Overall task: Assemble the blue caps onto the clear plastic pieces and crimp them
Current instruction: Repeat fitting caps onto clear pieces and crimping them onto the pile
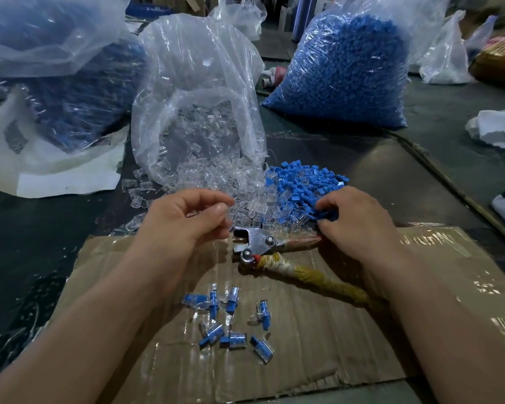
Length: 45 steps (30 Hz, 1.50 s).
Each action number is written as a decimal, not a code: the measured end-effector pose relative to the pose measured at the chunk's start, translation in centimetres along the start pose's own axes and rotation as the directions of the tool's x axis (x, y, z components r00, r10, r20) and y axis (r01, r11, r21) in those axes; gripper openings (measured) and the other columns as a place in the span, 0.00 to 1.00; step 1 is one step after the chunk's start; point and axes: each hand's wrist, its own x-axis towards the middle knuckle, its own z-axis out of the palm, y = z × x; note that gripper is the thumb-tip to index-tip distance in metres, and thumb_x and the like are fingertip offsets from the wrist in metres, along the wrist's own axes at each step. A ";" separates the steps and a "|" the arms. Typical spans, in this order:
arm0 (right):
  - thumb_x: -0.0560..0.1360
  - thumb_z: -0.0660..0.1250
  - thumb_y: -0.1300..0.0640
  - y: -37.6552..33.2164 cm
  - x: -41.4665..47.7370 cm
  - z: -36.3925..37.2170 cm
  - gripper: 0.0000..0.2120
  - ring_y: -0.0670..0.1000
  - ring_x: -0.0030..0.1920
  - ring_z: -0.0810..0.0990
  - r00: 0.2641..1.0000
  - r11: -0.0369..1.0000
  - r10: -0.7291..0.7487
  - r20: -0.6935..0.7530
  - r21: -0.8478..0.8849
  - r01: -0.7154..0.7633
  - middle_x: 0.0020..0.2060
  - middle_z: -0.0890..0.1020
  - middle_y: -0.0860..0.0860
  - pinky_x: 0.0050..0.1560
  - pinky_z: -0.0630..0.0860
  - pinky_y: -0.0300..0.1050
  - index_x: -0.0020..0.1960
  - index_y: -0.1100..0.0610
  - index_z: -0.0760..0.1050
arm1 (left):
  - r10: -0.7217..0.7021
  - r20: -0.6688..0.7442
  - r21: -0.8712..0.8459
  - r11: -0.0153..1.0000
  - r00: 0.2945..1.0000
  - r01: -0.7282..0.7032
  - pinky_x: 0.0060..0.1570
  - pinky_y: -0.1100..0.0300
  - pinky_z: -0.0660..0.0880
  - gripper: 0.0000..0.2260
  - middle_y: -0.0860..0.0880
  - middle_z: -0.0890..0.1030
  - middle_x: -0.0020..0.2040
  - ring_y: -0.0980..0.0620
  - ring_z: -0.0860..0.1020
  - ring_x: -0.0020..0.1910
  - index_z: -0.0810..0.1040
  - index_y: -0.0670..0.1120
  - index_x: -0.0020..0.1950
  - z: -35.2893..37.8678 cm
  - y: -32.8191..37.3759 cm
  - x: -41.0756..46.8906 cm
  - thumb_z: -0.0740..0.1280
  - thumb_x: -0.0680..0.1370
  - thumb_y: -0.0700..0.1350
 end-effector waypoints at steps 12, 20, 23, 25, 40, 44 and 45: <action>0.74 0.67 0.54 0.2 -0.2 -0.4 0.04 0.44 0.43 0.73 0.991 0.992 -0.035 -0.127 0.112 0.049 0.43 0.80 0.45 0.44 0.67 0.39 0.47 0.51 0.79 | 0.067 0.114 -0.044 0.997 0.991 -0.062 0.37 0.66 0.77 0.12 0.46 0.84 0.39 0.50 0.83 0.40 0.84 0.48 0.36 -0.1 0.0 0.0 0.75 0.53 0.44; 0.69 0.71 0.55 -3.9 -3.5 -2.2 0.08 0.39 0.37 0.79 0.962 0.702 -0.121 -0.244 0.664 0.257 0.36 0.81 0.39 0.38 0.73 0.28 0.39 0.41 0.76 | 0.069 0.116 0.058 0.995 0.991 -0.076 0.34 0.67 0.77 0.08 0.43 0.84 0.37 0.49 0.83 0.37 0.83 0.42 0.38 0.4 0.0 -0.5 0.70 0.60 0.37; 0.68 0.64 0.48 -5.3 -4.2 -1.8 0.03 0.44 0.37 0.80 0.965 0.619 -0.201 -0.167 0.742 0.257 0.37 0.81 0.43 0.40 0.78 0.38 0.41 0.43 0.75 | 0.072 0.099 0.055 0.995 0.992 -0.078 0.35 0.67 0.77 0.06 0.43 0.83 0.36 0.49 0.83 0.36 0.83 0.44 0.35 0.5 0.1 -0.5 0.71 0.60 0.37; 0.69 0.63 0.48 -5.6 -4.4 -1.6 0.05 0.42 0.38 0.81 0.960 0.608 -0.234 -0.151 0.748 0.266 0.36 0.81 0.43 0.39 0.78 0.35 0.43 0.42 0.75 | 0.074 0.094 0.041 0.996 0.993 -0.079 0.35 0.66 0.77 0.05 0.42 0.83 0.36 0.49 0.83 0.36 0.82 0.45 0.33 0.5 0.1 -0.5 0.71 0.59 0.37; 0.71 0.70 0.59 -6.6 -4.9 -0.9 0.04 0.42 0.39 0.79 0.928 0.688 -0.296 -0.228 0.623 0.372 0.37 0.80 0.42 0.40 0.76 0.33 0.46 0.55 0.80 | 0.211 0.149 0.241 0.940 0.966 -0.242 0.31 0.66 0.77 0.07 0.44 0.82 0.33 0.51 0.82 0.31 0.77 0.41 0.39 1.4 0.3 -1.5 0.70 0.68 0.31; 0.70 0.71 0.58 -6.6 -5.0 -1.0 0.02 0.42 0.37 0.79 0.919 0.707 -0.292 -0.264 0.587 0.393 0.34 0.80 0.42 0.38 0.75 0.32 0.43 0.55 0.81 | 0.257 0.206 0.296 0.903 0.944 -0.311 0.33 0.64 0.78 0.08 0.47 0.83 0.34 0.51 0.83 0.32 0.79 0.43 0.38 1.5 0.3 -1.7 0.71 0.67 0.31; 0.70 0.72 0.57 -6.6 -5.0 -1.0 0.02 0.42 0.37 0.79 0.920 0.706 -0.288 -0.265 0.590 0.391 0.33 0.80 0.42 0.37 0.75 0.33 0.42 0.55 0.81 | 0.262 0.213 0.294 0.901 0.941 -0.318 0.33 0.64 0.79 0.08 0.47 0.83 0.34 0.51 0.83 0.32 0.79 0.44 0.38 1.5 0.3 -1.7 0.71 0.67 0.32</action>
